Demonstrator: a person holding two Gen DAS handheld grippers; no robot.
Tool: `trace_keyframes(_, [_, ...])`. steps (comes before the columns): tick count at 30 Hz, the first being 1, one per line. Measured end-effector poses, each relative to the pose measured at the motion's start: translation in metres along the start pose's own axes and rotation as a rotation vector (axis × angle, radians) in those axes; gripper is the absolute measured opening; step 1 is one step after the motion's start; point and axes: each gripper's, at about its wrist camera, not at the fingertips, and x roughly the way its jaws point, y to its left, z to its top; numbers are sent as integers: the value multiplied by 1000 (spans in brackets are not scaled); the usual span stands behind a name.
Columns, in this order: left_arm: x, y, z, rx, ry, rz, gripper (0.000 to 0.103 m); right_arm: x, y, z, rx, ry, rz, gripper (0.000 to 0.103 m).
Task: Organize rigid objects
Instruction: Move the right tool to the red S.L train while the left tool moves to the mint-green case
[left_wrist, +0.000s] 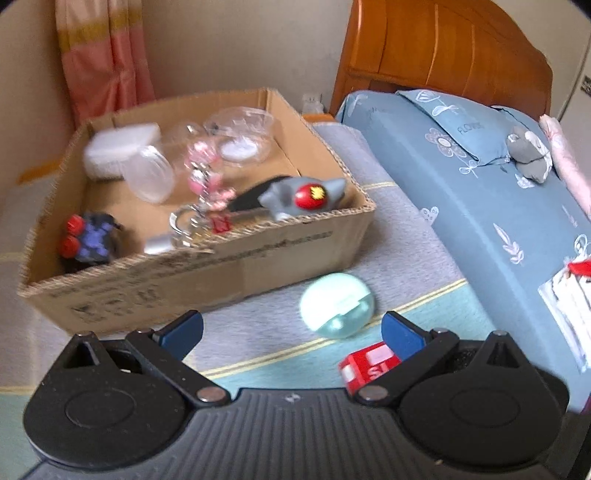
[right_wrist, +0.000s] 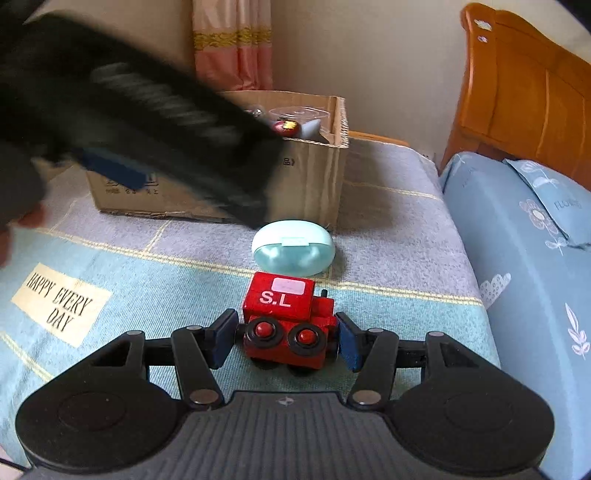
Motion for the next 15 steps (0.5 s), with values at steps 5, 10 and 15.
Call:
trace_keyframes(5, [19,-12,4,-39,34,8,102,-5,-6,-9,3,-16,23,95])
trace_keyframes(10, [32,-21,9,-42,43,38,102,-7,-16,-14,-3,-14,47,98])
trace_keyframes(15, [44,-25,10,-66,51,56,102,-9,-22,-17,-1,-30,66,101])
